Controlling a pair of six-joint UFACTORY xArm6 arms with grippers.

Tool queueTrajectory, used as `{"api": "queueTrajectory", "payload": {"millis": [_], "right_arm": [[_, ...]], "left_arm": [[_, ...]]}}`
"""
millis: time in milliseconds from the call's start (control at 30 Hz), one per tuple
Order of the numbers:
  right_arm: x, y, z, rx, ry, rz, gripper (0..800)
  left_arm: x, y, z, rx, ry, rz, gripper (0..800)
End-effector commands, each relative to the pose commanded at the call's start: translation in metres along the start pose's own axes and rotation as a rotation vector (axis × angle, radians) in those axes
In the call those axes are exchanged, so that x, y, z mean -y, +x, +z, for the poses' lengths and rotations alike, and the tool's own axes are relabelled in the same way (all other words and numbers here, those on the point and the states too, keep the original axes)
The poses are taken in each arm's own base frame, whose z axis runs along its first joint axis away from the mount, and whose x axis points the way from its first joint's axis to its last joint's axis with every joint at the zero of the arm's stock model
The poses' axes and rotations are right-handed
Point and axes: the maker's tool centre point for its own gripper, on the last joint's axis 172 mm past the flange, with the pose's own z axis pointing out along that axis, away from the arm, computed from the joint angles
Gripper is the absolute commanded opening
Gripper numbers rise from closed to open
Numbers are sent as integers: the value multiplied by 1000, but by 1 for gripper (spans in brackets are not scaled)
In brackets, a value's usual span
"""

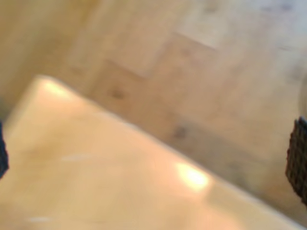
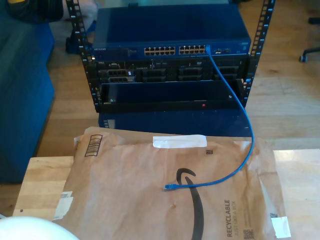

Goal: Grab the cable and plug it in

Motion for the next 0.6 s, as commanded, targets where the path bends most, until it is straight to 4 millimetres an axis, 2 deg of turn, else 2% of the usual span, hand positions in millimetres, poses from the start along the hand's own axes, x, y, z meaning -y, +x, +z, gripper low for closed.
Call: {"api": "queueTrajectory", "payload": {"millis": [100,167,233,267,367,433,600], "right_arm": [[-57,-6,2,44,-136,25,797],[-99,-18,4,99,-225,10,797],[-135,-42,10,177,-276,18,797],[-146,-53,14,203,-288,17,797],[-165,-85,27,279,-305,37,797],[-170,-104,35,334,-310,46,797],[-176,-136,49,454,-312,67,797]], "left_arm": [[0,0,0,0,0,0,800],[0,0,0,0,0,0,800],[0,0,0,0,0,0,800],[0,0,0,0,0,0,800],[0,0,0,0,1,1,800],[0,0,0,0,0,0,800],[0,0,0,0,0,0,800]]}}
